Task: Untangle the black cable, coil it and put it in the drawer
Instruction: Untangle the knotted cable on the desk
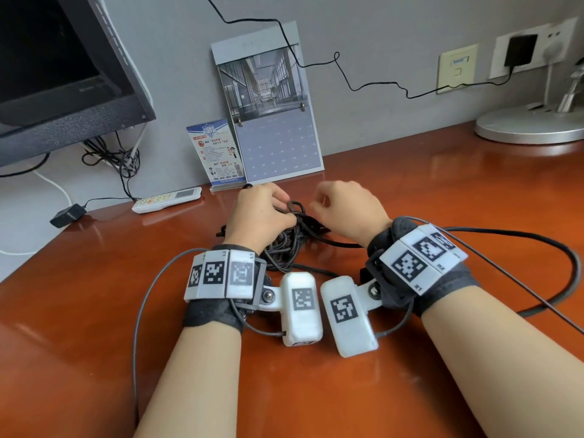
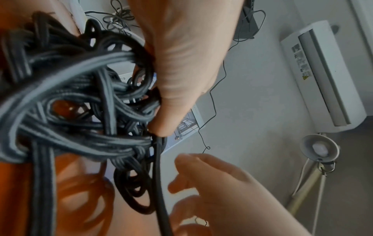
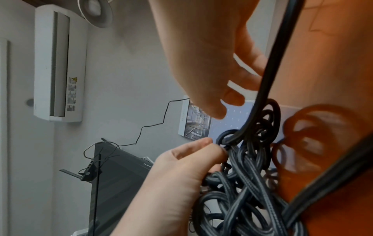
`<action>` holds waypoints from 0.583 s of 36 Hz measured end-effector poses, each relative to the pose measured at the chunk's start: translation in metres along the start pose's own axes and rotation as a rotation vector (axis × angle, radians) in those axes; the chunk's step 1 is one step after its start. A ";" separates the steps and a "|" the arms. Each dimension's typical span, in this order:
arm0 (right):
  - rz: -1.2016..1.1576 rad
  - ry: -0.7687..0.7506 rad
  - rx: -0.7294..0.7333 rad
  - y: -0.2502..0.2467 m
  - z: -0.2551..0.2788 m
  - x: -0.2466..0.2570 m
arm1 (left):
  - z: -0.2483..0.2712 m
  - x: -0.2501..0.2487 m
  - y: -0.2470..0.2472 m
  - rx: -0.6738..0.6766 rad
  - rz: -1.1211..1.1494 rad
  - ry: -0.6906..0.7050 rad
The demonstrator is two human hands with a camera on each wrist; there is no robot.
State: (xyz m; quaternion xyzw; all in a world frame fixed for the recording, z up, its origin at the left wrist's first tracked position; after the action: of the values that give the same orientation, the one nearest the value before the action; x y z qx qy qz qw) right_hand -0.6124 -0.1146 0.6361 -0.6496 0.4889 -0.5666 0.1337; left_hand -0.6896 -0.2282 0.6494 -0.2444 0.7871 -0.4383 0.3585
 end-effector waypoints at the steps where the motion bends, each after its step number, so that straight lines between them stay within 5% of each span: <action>1: -0.022 -0.008 -0.033 -0.002 -0.001 0.000 | 0.000 0.000 0.001 0.008 -0.019 -0.005; 6: -0.067 -0.071 0.071 0.009 -0.001 0.008 | 0.002 -0.002 0.002 0.015 -0.024 0.013; 21: -0.154 -0.216 -0.038 0.002 -0.001 0.014 | 0.005 -0.001 0.002 0.015 0.141 0.061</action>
State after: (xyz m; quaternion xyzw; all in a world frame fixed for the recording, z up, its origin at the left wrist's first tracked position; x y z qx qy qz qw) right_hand -0.6162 -0.1258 0.6436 -0.7449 0.4309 -0.4926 0.1294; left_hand -0.6854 -0.2290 0.6468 -0.1722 0.8096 -0.4251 0.3662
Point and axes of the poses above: each hand's wrist, its own z-axis away from the middle knuckle, its own y-axis out of the palm, x = y × z, the point moved 7 cm from there along -z, towards the middle knuckle, and after that the axes turned 8 degrees about -z, right-handed, at the moved point
